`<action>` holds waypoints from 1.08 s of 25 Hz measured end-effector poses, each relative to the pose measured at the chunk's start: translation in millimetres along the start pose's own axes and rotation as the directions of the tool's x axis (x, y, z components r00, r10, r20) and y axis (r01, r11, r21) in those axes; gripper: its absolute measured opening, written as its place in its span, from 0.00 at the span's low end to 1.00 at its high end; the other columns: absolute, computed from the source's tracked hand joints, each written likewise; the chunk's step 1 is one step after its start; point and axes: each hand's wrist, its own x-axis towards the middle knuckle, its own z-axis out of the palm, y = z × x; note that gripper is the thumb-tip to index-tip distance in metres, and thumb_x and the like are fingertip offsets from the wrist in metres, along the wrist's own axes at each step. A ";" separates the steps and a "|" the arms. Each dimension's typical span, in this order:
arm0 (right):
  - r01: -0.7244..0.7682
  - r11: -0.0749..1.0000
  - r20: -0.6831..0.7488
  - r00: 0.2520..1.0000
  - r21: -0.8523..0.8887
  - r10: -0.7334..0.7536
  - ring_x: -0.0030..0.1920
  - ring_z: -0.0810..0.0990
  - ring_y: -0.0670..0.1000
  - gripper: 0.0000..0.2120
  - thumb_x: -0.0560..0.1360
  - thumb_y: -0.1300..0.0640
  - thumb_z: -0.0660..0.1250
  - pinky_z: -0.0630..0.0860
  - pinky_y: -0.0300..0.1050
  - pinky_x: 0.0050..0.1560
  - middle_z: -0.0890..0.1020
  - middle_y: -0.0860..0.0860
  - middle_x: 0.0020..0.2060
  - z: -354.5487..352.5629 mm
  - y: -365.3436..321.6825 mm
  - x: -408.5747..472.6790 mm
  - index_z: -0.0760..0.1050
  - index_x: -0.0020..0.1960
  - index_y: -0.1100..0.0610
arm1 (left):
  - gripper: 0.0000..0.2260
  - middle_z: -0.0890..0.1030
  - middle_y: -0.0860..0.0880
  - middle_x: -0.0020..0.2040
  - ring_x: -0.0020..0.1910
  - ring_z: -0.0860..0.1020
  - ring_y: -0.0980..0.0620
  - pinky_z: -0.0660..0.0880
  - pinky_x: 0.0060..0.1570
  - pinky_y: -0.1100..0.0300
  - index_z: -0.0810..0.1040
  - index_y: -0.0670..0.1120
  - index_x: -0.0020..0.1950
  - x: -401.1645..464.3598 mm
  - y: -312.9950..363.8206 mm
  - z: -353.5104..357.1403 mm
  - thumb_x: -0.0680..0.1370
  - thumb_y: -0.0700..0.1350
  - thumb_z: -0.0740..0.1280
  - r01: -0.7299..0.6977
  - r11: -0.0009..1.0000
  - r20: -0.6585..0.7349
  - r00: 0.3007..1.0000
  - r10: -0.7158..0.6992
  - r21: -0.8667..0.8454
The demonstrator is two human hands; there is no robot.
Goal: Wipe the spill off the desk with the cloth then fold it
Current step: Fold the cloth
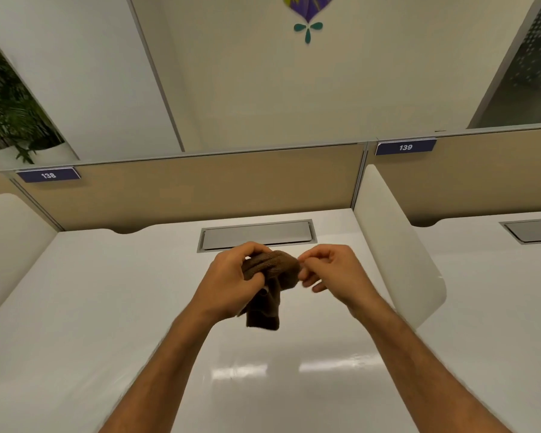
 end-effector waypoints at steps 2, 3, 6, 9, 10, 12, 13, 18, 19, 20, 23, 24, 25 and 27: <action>0.110 0.990 0.025 0.994 -0.092 -0.109 0.57 0.82 0.50 0.15 0.77 0.62 0.69 0.82 0.46 0.53 0.84 0.47 0.54 -5.3 11.2 3.9 0.80 0.60 0.47 | 0.19 0.86 0.57 0.50 0.51 0.85 0.53 0.85 0.53 0.53 0.82 0.55 0.60 -1.7 -1.1 -9.3 0.74 0.36 0.69 0.014 0.995 -0.007 1.000 -0.014 -0.097; 0.168 0.981 0.144 0.978 -0.096 -0.153 0.63 0.78 0.47 0.18 0.77 0.60 0.70 0.78 0.44 0.59 0.81 0.43 0.59 -4.3 17.3 4.5 0.78 0.62 0.44 | 0.18 0.86 0.56 0.50 0.51 0.85 0.52 0.85 0.52 0.53 0.83 0.55 0.59 -2.6 -1.8 -13.5 0.74 0.37 0.68 0.030 0.990 -0.001 1.000 -0.031 -0.138; 0.244 0.962 0.392 0.903 -0.125 -0.178 0.65 0.73 0.39 0.16 0.73 0.52 0.71 0.70 0.45 0.68 0.79 0.36 0.59 9.6 25.4 5.4 0.77 0.58 0.36 | 0.17 0.87 0.55 0.50 0.52 0.86 0.50 0.85 0.50 0.58 0.83 0.56 0.57 -5.4 -6.2 -24.9 0.74 0.39 0.67 0.032 0.980 0.032 0.999 -0.026 -0.196; 0.298 0.933 0.377 0.903 -0.202 -0.207 0.66 0.68 0.38 0.10 0.74 0.51 0.74 0.68 0.52 0.71 0.76 0.36 0.61 21.9 35.3 5.6 0.78 0.51 0.38 | 0.20 0.87 0.56 0.50 0.52 0.86 0.52 0.83 0.47 0.62 0.84 0.57 0.55 -9.7 -11.7 -29.1 0.77 0.32 0.67 0.036 0.973 0.011 0.999 -0.034 -0.230; 0.304 0.928 0.399 0.895 -0.215 -0.201 0.68 0.67 0.40 0.10 0.74 0.50 0.74 0.67 0.53 0.72 0.74 0.38 0.64 26.2 39.1 3.9 0.79 0.52 0.38 | 0.20 0.87 0.55 0.49 0.51 0.86 0.51 0.83 0.47 0.61 0.84 0.57 0.55 -11.2 -13.6 -29.5 0.78 0.30 0.67 0.048 0.971 0.002 0.999 -0.048 -0.236; 0.294 0.939 0.459 0.869 -0.178 -0.185 0.70 0.68 0.43 0.10 0.76 0.49 0.72 0.67 0.50 0.71 0.72 0.39 0.68 34.0 46.2 -1.1 0.80 0.57 0.39 | 0.21 0.87 0.53 0.49 0.50 0.86 0.49 0.84 0.47 0.60 0.84 0.56 0.54 -13.1 -17.5 -30.1 0.78 0.29 0.66 0.065 0.969 -0.005 0.998 -0.069 -0.240; 0.286 0.949 0.476 0.858 -0.129 -0.194 0.69 0.71 0.43 0.10 0.76 0.48 0.71 0.70 0.49 0.70 0.74 0.39 0.67 38.4 49.2 -3.8 0.81 0.58 0.42 | 0.21 0.87 0.52 0.49 0.50 0.86 0.48 0.84 0.47 0.59 0.84 0.55 0.54 -13.8 -19.6 -30.5 0.78 0.29 0.66 0.068 0.968 -0.007 0.997 -0.072 -0.242; 0.166 0.982 0.363 0.924 -0.089 -0.123 0.58 0.79 0.42 0.10 0.81 0.51 0.63 0.77 0.39 0.59 0.80 0.40 0.57 61.3 59.4 -12.0 0.82 0.58 0.44 | 0.19 0.87 0.53 0.49 0.49 0.86 0.49 0.84 0.47 0.59 0.85 0.53 0.55 -13.6 -24.3 -32.3 0.78 0.30 0.66 0.055 0.965 -0.008 0.998 -0.059 -0.258; 0.146 0.982 0.332 0.938 -0.117 -0.100 0.55 0.80 0.42 0.10 0.82 0.52 0.62 0.76 0.38 0.56 0.81 0.41 0.54 61.0 57.8 -9.8 0.83 0.55 0.44 | 0.19 0.87 0.53 0.49 0.49 0.86 0.49 0.84 0.47 0.59 0.85 0.53 0.55 -14.2 -25.5 -31.7 0.78 0.30 0.67 0.058 0.970 0.005 0.998 -0.058 -0.237; 0.143 0.979 0.280 0.955 -0.143 -0.099 0.51 0.80 0.42 0.10 0.82 0.52 0.62 0.75 0.39 0.53 0.82 0.43 0.50 58.5 54.7 -7.0 0.83 0.50 0.45 | 0.19 0.87 0.53 0.49 0.49 0.86 0.49 0.84 0.47 0.59 0.85 0.54 0.55 -15.1 -27.1 -31.5 0.78 0.30 0.67 0.066 0.974 0.017 0.998 -0.064 -0.217; 0.175 0.960 -0.015 0.983 -0.219 -0.183 0.42 0.82 0.43 0.06 0.76 0.55 0.71 0.77 0.34 0.42 0.85 0.43 0.41 36.9 39.1 4.2 0.83 0.43 0.46 | 0.19 0.87 0.55 0.47 0.48 0.86 0.50 0.84 0.46 0.59 0.85 0.54 0.54 -14.6 -31.0 -35.0 0.77 0.30 0.67 0.076 0.978 0.030 0.997 -0.071 -0.193; 0.190 0.944 -0.067 0.974 -0.272 -0.215 0.40 0.82 0.44 0.06 0.75 0.57 0.73 0.76 0.32 0.38 0.84 0.43 0.40 29.6 34.1 8.6 0.82 0.42 0.46 | 0.20 0.87 0.55 0.48 0.48 0.86 0.51 0.83 0.46 0.61 0.85 0.55 0.55 -12.9 -32.1 -35.9 0.77 0.30 0.67 0.059 0.982 0.027 0.998 -0.055 -0.181; 0.187 0.924 -0.062 0.974 -0.334 -0.219 0.39 0.81 0.45 0.07 0.74 0.59 0.72 0.75 0.32 0.34 0.83 0.43 0.40 25.2 29.5 11.9 0.79 0.44 0.47 | 0.21 0.86 0.56 0.48 0.48 0.85 0.51 0.83 0.46 0.62 0.84 0.55 0.55 -10.6 -33.2 -35.9 0.77 0.30 0.66 0.042 0.987 0.025 0.999 -0.039 -0.157; 0.139 0.894 0.012 0.989 -0.427 -0.148 0.39 0.80 0.48 0.11 0.76 0.62 0.69 0.72 0.32 0.32 0.82 0.47 0.45 23.1 26.1 14.5 0.73 0.51 0.48 | 0.22 0.85 0.57 0.49 0.45 0.85 0.52 0.82 0.45 0.62 0.82 0.58 0.57 -5.7 -34.2 -32.4 0.77 0.31 0.66 0.026 0.997 0.052 0.998 -0.022 -0.075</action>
